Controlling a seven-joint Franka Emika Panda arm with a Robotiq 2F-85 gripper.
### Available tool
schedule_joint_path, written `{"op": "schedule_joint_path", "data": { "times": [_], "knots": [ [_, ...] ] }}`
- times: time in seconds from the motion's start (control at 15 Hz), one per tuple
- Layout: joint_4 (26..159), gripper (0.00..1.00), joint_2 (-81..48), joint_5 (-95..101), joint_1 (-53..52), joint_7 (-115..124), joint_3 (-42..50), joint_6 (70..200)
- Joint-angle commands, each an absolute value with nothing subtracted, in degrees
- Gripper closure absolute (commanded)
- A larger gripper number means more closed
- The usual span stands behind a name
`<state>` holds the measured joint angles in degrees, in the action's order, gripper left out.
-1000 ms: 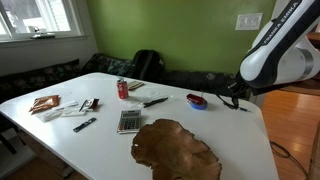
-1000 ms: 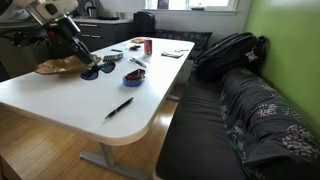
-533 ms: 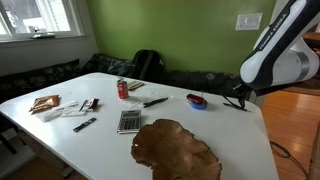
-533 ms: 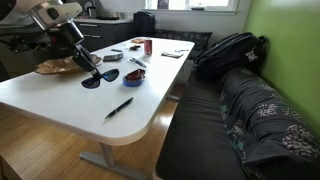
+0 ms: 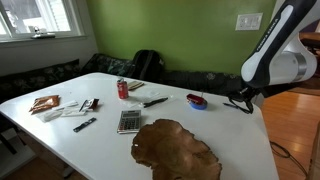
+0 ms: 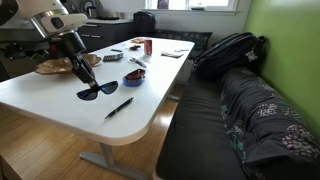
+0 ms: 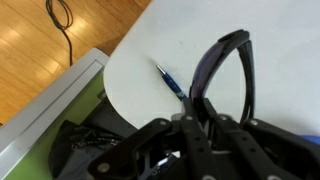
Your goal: Remove the sunglasses from the wooden bowl and put the on the top right corner table surface
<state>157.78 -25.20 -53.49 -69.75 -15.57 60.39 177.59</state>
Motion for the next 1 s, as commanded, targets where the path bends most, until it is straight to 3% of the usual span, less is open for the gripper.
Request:
{"op": "schedule_joint_path", "data": {
  "times": [0.0, 0.93],
  "knots": [
    [157.8, 0.97, -23.0, -55.4, -64.8, -22.7, 57.3, 175.7],
    [157.7, 0.97, -24.8, -68.5, -55.0, -36.2, 45.9, 179.7]
  ]
}}
